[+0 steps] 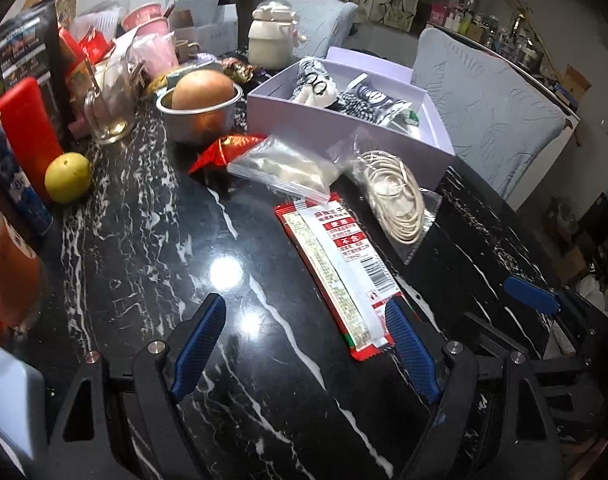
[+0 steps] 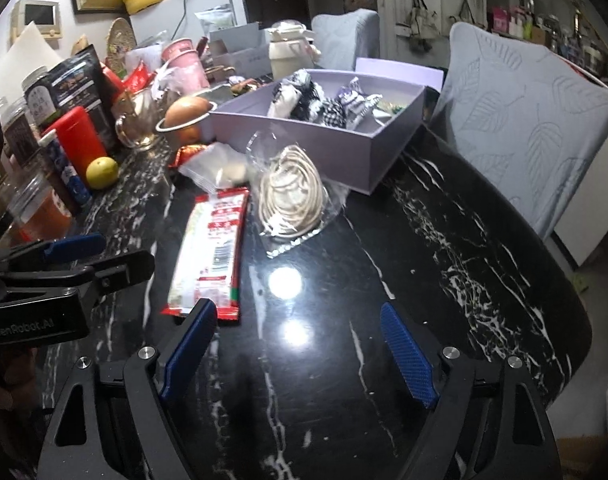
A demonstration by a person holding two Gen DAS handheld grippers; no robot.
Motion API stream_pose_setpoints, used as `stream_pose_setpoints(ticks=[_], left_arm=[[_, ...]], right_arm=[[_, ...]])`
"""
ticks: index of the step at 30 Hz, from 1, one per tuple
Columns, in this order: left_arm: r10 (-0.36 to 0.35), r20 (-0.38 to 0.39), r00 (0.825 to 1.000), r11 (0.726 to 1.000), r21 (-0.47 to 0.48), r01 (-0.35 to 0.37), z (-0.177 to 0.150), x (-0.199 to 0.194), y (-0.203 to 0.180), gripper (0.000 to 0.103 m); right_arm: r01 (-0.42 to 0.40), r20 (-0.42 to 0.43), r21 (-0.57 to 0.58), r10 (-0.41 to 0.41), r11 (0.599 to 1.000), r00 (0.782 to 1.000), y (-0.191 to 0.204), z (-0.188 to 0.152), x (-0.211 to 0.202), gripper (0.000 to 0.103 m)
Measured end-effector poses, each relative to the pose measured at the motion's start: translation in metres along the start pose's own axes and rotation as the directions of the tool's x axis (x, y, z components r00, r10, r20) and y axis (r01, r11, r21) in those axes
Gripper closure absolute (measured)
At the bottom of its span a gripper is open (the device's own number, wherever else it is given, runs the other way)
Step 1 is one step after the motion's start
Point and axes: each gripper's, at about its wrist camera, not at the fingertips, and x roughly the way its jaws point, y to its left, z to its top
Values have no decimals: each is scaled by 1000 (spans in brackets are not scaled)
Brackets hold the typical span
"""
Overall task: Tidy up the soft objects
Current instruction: 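Grasp the red-white snack bag with the right gripper while the left grasps the bagged cord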
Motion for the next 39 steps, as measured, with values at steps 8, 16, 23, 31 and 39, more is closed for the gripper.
stream_pose_setpoints(ticks=[8,16,23,31,39], left_arm=[[62,-46,997,998,-19,-63,-3,8,18,21],[94,-4,996,992,-88,-94,4,-3,53,21],[125,4,992,986,-114,-124,8,0,72,21],[91,-3,996,989,-117,-91,8,4,69,21],[46,9,999,995,-83,-45,15,4,44,21]], right_arm=[[-42,-46,-44,40,998,998,11,7,22,18],[-111,-88,-111,102,988,991,50,29,53,18],[-20,-127,-216,-8,976,992,80,37,76,27],[-51,-104,-207,30,977,994,79,36,68,59],[-142,-60,-122,136,982,989,47,23,19,59]])
